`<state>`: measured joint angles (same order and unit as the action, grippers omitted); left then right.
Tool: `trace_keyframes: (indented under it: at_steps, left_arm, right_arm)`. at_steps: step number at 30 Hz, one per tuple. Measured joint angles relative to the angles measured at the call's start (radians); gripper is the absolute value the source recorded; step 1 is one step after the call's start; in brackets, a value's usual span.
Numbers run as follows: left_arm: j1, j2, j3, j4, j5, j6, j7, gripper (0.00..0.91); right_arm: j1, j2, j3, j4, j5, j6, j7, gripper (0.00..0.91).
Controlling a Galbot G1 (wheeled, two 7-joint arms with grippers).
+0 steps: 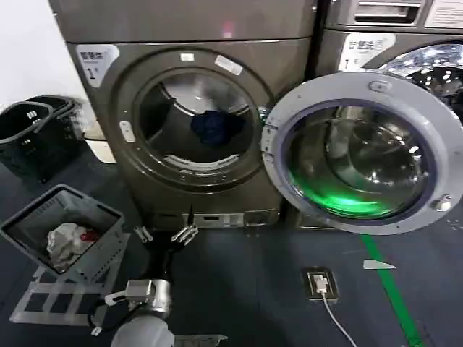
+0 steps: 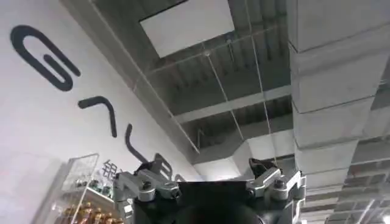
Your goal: Grasp the clothes from the dryer.
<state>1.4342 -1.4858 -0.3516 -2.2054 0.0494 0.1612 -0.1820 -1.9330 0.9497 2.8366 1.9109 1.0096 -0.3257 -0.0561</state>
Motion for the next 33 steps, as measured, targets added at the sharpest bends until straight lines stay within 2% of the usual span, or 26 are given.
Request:
trace_keyframes:
  at_steps: [33]
  left_arm:
    - [-0.020, -0.008, -0.015, 0.012, 0.018, -0.025, 0.000, 0.907]
  right_arm:
    - [0.011, 0.003, -0.022, 0.017, 0.037, 0.087, -0.022, 0.907]
